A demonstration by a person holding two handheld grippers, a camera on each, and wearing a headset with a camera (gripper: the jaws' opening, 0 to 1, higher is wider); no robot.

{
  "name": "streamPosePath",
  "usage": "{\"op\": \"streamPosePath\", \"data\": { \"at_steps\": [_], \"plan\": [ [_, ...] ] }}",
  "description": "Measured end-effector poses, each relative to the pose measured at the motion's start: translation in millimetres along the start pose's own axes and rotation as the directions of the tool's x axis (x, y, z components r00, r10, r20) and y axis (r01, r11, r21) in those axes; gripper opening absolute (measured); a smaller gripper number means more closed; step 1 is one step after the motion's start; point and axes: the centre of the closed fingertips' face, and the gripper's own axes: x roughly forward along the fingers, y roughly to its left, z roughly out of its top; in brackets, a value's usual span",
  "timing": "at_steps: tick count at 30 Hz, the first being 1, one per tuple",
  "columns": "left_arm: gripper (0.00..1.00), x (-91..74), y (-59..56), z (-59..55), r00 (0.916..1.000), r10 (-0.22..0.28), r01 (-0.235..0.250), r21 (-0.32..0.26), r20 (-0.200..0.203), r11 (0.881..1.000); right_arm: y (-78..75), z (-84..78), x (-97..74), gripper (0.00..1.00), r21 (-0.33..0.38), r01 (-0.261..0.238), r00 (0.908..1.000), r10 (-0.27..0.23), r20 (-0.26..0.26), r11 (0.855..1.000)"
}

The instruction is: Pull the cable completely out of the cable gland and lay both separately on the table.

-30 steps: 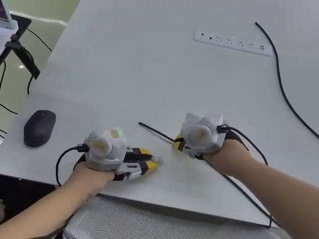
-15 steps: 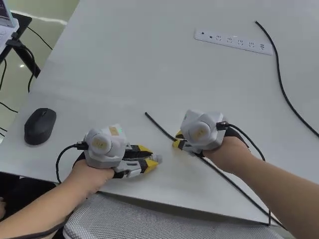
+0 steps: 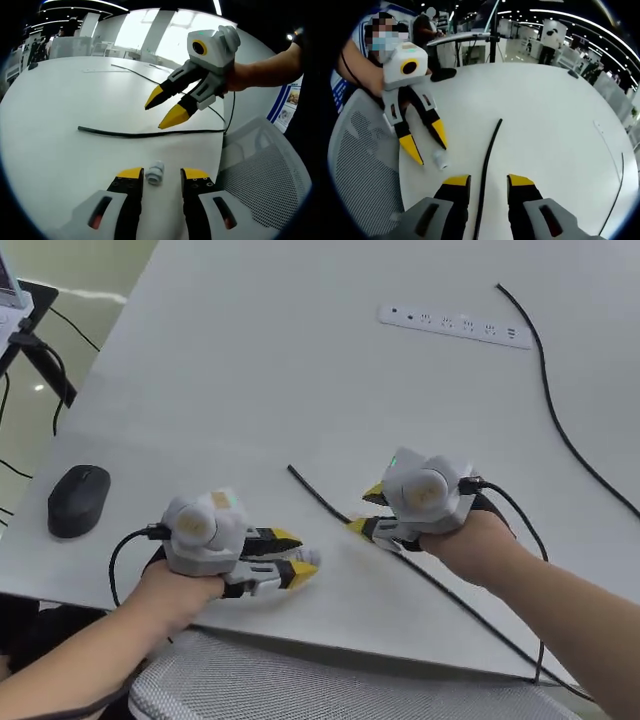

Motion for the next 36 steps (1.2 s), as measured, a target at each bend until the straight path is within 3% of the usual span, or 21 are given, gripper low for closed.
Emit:
{"op": "streamPosePath", "data": {
  "at_steps": [2,9,13,15,20,22,27,36],
  "plan": [
    [0.32,-1.4,-4.8,-0.6,0.9999,-0.008,0.008,0.015,-0.013,1.0,0.4,1.8,-5.5,0.28,0.01,-0.003,0.9998,0.003,0.018,1.0],
    [0.39,-15.2,-11.6,13.4,0.9994,0.003,-0.003,-0.008,0.033,1.0,0.2,8.3,-32.8,0.4,0.044,0.008,0.9968,-0.011,0.079,0.999],
    [0.47,-25.0,-12.3,19.6,0.9978,0.035,-0.034,-0.013,0.057,0.999,-1.9,15.1,-54.3,0.43,0.083,0.022,0.99,-0.034,0.137,0.996],
    [0.49,-31.9,-7.9,24.1,0.9943,0.079,-0.08,0.003,0.071,0.997,-3.5,18.1,-66.9,0.43,0.101,0.038,0.9856,-0.054,0.16,0.994],
    [0.52,-45.0,-12.1,32.6,0.9909,0.088,-0.085,-0.038,0.101,0.996,-1.8,16.1,-95.9,0.46,0.153,0.05,0.9737,-0.082,0.212,0.987],
    [0.53,-50.0,-14.5,34.7,0.9899,0.092,-0.087,-0.041,0.109,0.995,-0.6,11.9,-106.8,0.5,0.212,0.045,0.9673,-0.096,0.235,0.976],
    [0.6,-60.8,-19.7,38.2,0.9876,0.104,-0.1,-0.036,0.118,0.994,6.0,1.3,-133.8,0.6,0.283,0.041,0.9535,-0.122,0.276,0.958],
    [0.61,-85.8,-31.7,47.6,0.9796,0.116,-0.107,-0.062,0.165,0.992,15.7,-23.3,-180.4,0.71,0.394,0.074,0.9183,-0.217,0.331,0.916]
  ]
}}
